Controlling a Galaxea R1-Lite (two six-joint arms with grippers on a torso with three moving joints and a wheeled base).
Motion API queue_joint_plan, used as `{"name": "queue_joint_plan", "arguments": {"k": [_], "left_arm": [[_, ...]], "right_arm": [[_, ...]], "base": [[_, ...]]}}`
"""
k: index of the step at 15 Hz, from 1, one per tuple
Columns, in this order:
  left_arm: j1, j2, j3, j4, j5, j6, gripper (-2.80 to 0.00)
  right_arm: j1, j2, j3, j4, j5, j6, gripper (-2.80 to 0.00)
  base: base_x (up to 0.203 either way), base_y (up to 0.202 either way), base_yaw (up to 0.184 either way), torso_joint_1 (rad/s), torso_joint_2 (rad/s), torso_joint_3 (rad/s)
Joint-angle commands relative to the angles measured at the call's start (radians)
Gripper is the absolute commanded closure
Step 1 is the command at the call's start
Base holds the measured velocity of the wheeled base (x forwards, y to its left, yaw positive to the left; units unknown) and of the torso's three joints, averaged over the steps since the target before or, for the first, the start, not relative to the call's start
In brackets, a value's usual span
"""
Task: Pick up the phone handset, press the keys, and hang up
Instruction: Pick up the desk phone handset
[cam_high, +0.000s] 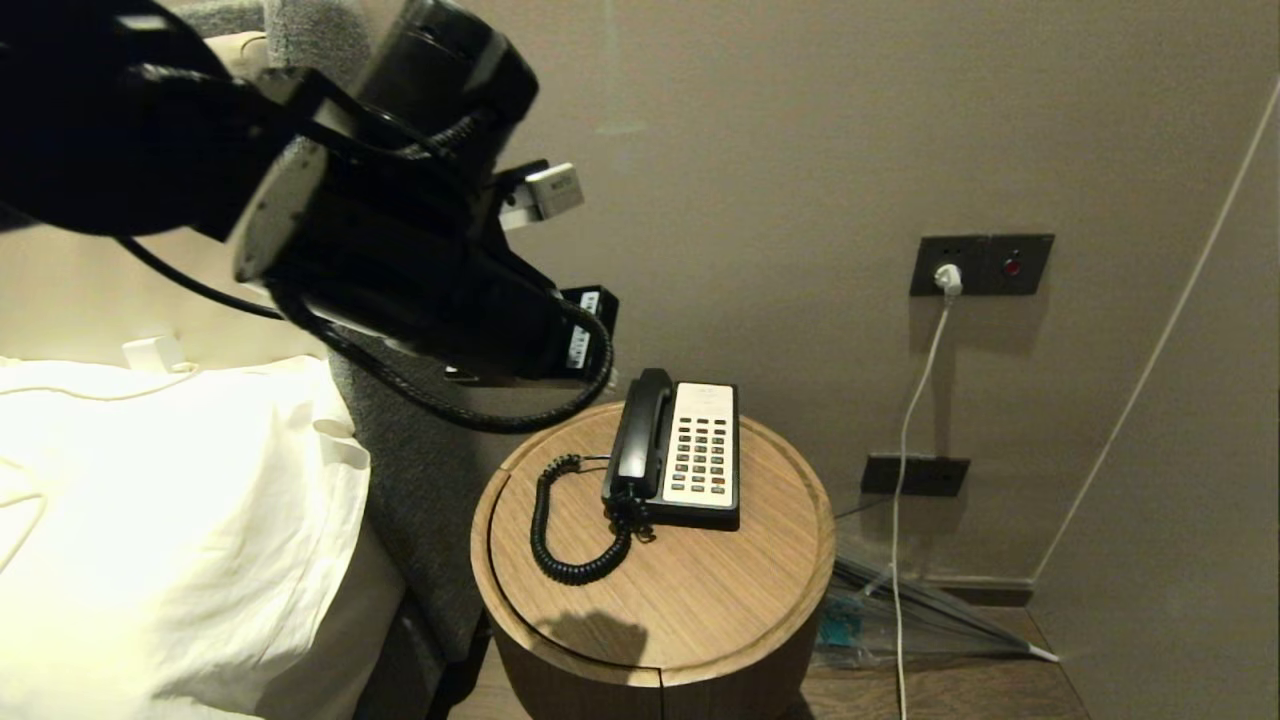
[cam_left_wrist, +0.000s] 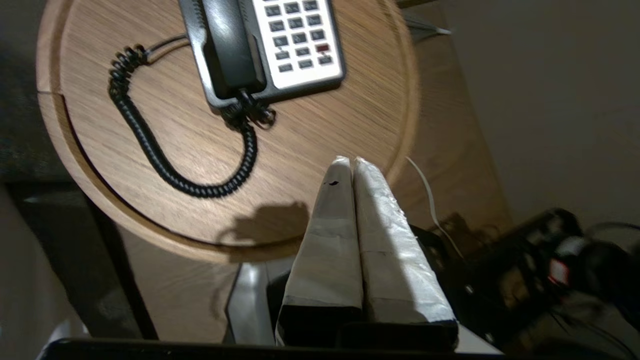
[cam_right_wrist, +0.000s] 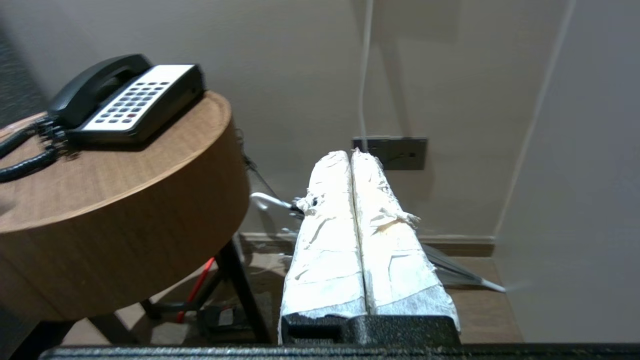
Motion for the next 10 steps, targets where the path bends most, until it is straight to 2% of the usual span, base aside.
{"name": "queue_joint_plan", "arguments": {"k": [1,4,5,10], "left_arm": [[-0.008,0.085,-0.010,-0.054,0.046,-0.004,0.00],[-0.006,0.168,-0.022,-0.191,0.217,-0.002,0.00],[-0.006,0.193,-0.027,-0.221,0.256,0.004,0.00],[0.007,0.246,-0.055,-0.241,0.282,-0.006,0.00]], "right_arm": [[0.000,0.000,0.020,-0.001,0.000,0.000,0.00],[0.000,0.000,0.020,-0.001,0.000,0.000,0.00],[0.000,0.000,0.020,-0.001,0.000,0.000,0.00],[0.000,0.000,0.020,-0.001,0.000,0.000,0.00]], "base": [[0.000,0.000,0.000,0.000,0.00,0.000],[0.000,0.000,0.000,0.000,0.00,0.000],[0.000,0.000,0.000,0.000,0.00,0.000],[0.000,0.000,0.000,0.000,0.00,0.000]]}}
